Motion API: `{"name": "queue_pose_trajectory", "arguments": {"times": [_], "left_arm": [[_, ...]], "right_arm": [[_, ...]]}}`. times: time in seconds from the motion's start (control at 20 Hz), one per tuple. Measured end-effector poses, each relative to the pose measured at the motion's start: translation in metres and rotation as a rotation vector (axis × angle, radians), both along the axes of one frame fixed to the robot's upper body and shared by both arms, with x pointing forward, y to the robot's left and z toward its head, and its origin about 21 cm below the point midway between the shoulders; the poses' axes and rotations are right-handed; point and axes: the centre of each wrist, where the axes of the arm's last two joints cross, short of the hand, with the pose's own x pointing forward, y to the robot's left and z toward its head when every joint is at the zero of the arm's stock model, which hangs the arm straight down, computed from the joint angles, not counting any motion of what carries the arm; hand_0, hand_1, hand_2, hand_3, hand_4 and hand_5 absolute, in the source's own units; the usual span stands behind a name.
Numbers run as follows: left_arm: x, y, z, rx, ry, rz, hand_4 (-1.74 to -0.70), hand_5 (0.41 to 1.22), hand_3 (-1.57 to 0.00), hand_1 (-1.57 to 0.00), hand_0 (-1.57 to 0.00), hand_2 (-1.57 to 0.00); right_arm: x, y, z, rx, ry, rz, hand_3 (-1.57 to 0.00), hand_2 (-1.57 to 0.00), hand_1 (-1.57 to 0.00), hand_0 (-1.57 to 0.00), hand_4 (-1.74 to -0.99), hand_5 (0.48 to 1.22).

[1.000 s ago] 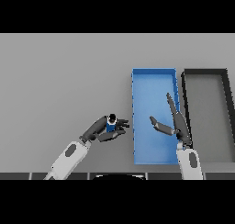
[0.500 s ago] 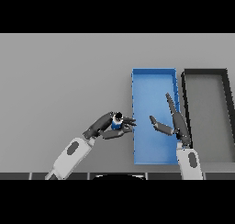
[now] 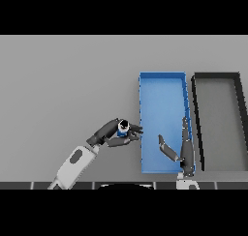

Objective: Pick up the blue pipe and place it into the blue bin.

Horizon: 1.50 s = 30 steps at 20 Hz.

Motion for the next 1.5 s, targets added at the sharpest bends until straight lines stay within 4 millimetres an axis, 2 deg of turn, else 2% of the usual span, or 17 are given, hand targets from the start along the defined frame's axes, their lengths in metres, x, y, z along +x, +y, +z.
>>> {"name": "queue_pose_trajectory", "arguments": {"times": [0.1,0.25,0.35,0.4,0.45,0.6,0.8,1.0,1.1,1.3,1.4,1.5], "left_arm": [[0.002,-0.002,-0.002,0.015,0.005,-0.002,-1.47,1.221,-1.57,-1.57,-1.57,-1.57],[0.001,-0.004,-0.002,0.025,-0.004,-0.004,-1.47,1.221,-1.57,-1.57,-1.57,-1.57],[0.000,-0.004,0.000,0.026,0.002,-0.010,-1.47,1.221,-1.57,-1.57,-1.57,-1.57],[0.001,-0.002,-0.001,0.035,-0.004,-0.004,-1.47,1.221,-1.57,-1.57,-1.57,-1.57],[0.003,-0.002,0.000,0.038,-0.011,-0.003,-1.47,1.221,-1.57,-1.57,-1.57,-1.57],[0.000,-0.001,0.000,0.038,-0.019,-0.007,-1.47,1.221,-1.57,-1.57,-1.57,-1.57],[0.002,-0.005,0.004,0.046,-0.027,-0.010,-1.47,1.221,-1.57,-1.57,-1.57,-1.57],[0.004,-0.002,0.003,0.061,-0.015,-0.001,-1.47,1.221,-1.57,-1.57,-1.57,-1.57],[0.003,-0.009,0.006,0.048,-0.016,-0.021,-1.48,1.221,-1.57,-1.57,-1.57,-1.57],[0.005,-0.002,0.004,0.039,-0.022,-0.037,-1.48,1.221,-1.57,-1.57,-1.57,-1.57],[0.007,-0.004,0.004,0.039,0.002,-0.046,-1.47,1.221,-1.57,-1.57,-1.57,-1.57],[0.008,0.001,0.000,0.026,0.009,-0.055,-1.46,1.221,-1.57,-1.57,-1.57,-1.57]], "right_arm": [[-0.004,-0.001,0.003,0.040,-0.054,0.015,0.00,-0.03,-0.02,0.00,-1.166,0.571],[-0.004,-0.009,0.033,0.114,-0.225,0.121,0.00,-0.02,-0.01,0.00,-1.169,0.597],[-0.003,-0.013,0.054,0.102,-0.251,0.216,0.00,-0.01,-0.01,0.00,-1.165,0.589],[-0.003,-0.013,0.065,0.085,-0.245,0.265,0.00,-0.01,0.00,0.00,-1.171,0.579],[-0.005,-0.013,0.068,0.079,-0.153,0.303,0.00,-0.01,0.00,0.00,-1.177,0.567],[0.005,-0.006,0.085,0.010,-0.047,0.416,0.00,0.00,0.00,0.00,-1.205,0.539],[0.021,0.012,0.112,-0.048,-0.071,0.578,0.00,0.00,0.00,0.00,-1.256,0.523],[0.029,0.031,0.125,-0.073,-0.030,0.667,0.00,0.00,0.00,0.00,-1.232,0.525],[0.037,0.045,0.128,-0.057,-0.012,0.733,0.00,0.00,0.00,0.00,-1.220,0.525],[0.047,0.059,0.141,-0.089,-0.044,0.834,0.00,0.00,0.00,0.00,-1.195,0.513],[0.054,0.071,0.154,-0.088,-0.082,0.877,0.00,0.00,0.00,0.00,-1.194,0.514],[0.062,0.080,0.155,-0.091,-0.050,0.899,0.00,0.00,0.00,0.00,-1.208,0.512]]}}
